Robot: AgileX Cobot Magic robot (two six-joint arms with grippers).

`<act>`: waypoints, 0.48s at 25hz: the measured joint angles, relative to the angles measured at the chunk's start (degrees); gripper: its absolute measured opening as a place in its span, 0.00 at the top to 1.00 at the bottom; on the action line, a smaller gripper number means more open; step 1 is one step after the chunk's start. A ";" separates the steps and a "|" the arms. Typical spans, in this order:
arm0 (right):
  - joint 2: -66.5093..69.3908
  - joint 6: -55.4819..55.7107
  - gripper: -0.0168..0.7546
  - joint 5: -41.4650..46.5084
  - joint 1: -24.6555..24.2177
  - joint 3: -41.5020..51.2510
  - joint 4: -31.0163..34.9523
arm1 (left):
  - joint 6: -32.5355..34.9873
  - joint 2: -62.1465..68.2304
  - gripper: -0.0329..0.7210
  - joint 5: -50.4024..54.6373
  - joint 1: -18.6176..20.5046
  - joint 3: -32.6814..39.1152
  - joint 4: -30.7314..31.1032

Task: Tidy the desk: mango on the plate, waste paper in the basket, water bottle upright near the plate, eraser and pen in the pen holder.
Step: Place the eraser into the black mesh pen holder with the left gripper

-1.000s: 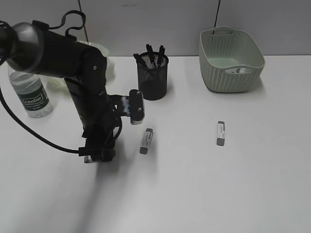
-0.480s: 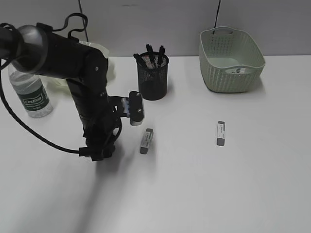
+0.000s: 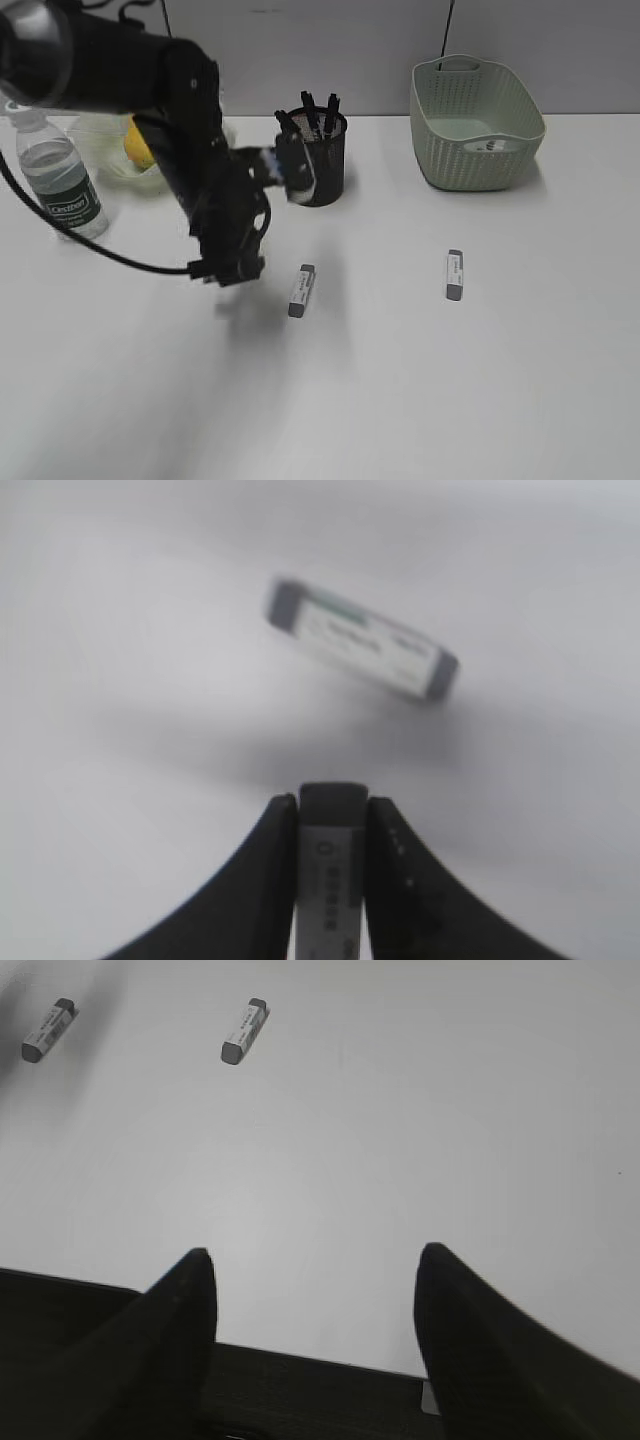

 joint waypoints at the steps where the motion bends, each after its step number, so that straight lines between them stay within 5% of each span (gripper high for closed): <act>1: 0.00 0.00 0.33 0.00 0.00 0.00 0.00 | 0.00 -0.61 0.75 -1.27 0.00 -1.50 -1.04; 12: 0.00 0.00 0.34 0.00 0.00 0.00 0.00 | -0.63 -0.70 0.75 -36.57 2.20 -11.45 -22.85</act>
